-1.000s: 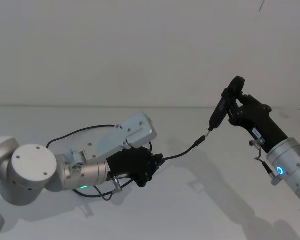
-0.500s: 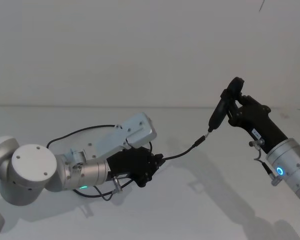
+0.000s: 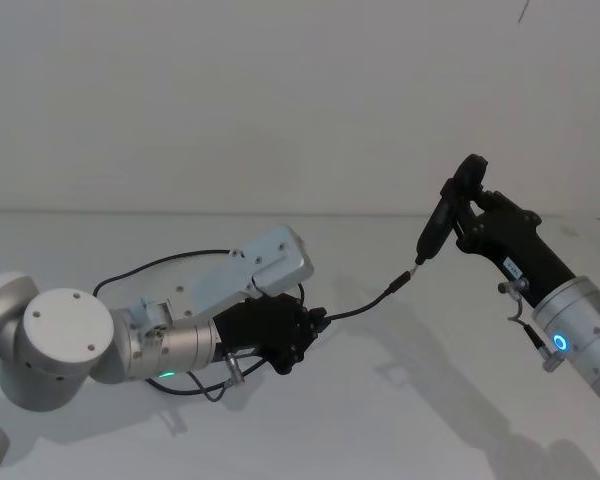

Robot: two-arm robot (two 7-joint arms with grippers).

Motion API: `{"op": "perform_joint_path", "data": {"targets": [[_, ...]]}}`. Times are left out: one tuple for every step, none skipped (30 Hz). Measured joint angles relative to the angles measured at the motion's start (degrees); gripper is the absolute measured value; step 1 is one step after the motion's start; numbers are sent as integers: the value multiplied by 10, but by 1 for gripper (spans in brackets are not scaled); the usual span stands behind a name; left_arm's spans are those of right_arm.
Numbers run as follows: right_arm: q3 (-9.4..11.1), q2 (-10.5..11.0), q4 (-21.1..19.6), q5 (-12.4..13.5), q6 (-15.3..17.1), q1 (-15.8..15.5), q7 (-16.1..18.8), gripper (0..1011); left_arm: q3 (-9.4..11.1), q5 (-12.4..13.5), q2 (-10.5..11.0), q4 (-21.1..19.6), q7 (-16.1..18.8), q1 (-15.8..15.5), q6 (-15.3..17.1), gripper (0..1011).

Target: Pick up the data cable with the one hand.

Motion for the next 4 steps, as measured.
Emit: {"op": "perform_joint_path", "data": {"targets": [[0, 0, 0, 0, 0, 0, 0, 279, 0, 0, 0, 0, 0, 0, 0, 36], [0, 0, 0, 0, 0, 0, 0, 279, 0, 0, 0, 0, 0, 0, 0, 36], [0, 0, 0, 0, 0, 0, 0, 279, 0, 0, 0, 0, 0, 0, 0, 36], [0, 0, 0, 0, 0, 0, 0, 279, 0, 0, 0, 0, 0, 0, 0, 36]]}}
